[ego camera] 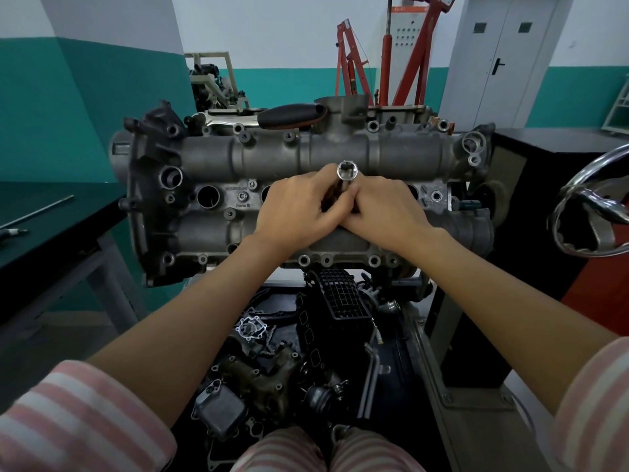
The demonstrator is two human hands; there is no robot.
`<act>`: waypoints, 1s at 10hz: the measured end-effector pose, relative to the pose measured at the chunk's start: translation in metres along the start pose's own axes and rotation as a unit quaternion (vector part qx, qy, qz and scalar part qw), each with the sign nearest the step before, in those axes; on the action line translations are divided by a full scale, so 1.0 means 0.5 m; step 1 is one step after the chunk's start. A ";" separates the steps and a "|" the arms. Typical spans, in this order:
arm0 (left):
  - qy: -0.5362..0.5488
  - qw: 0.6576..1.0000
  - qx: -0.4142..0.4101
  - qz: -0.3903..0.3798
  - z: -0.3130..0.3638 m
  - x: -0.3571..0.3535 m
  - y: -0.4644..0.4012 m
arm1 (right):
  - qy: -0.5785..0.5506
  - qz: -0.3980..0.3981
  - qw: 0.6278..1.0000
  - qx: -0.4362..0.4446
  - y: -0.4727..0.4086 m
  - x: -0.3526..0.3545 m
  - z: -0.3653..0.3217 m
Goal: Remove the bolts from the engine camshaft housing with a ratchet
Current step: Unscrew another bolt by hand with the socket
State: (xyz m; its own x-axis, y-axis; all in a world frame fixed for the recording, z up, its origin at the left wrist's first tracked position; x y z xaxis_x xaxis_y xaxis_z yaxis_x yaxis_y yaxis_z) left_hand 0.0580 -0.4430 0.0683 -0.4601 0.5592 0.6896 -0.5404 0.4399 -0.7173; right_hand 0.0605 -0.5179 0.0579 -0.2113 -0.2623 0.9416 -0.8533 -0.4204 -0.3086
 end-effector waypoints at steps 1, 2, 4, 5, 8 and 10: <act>-0.005 1.000 0.003 -0.005 -0.007 -0.003 0.000 | -0.005 -0.004 1.000 0.001 0.000 0.000 0.001; -0.002 0.999 0.033 -0.020 -0.024 -0.011 0.000 | -0.012 -0.008 1.000 0.001 0.001 -0.001 0.001; -0.002 1.000 0.004 0.013 -0.004 0.006 0.001 | -0.006 -0.006 1.000 -0.003 0.001 0.001 0.001; 0.007 1.000 0.010 -0.001 -0.006 0.002 0.002 | 0.008 -0.005 1.000 -0.006 -0.002 -0.001 0.003; -0.003 1.000 0.014 0.004 -0.012 0.001 0.001 | -0.004 -0.009 1.000 -0.004 -0.001 -0.002 0.002; 0.006 1.000 0.005 0.005 -0.001 0.006 0.003 | -0.002 -0.015 1.000 -0.005 0.001 -0.001 0.000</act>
State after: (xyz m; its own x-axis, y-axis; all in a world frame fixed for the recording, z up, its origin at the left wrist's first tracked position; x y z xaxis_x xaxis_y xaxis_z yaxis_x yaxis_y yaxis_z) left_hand 0.0564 -0.4405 0.0693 -0.4568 0.5727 0.6807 -0.5424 0.4272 -0.7234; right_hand 0.0600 -0.5182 0.0571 -0.1840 -0.2533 0.9497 -0.8642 -0.4187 -0.2791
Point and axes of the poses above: each hand's wrist, its own y-axis away from the middle knuckle, its own x-axis out of the back of the hand, z = x × y, the point moved 9 cm from there along -y, towards the middle knuckle, and after that the axes turned 14 degrees about -z, right-handed, at the moved point
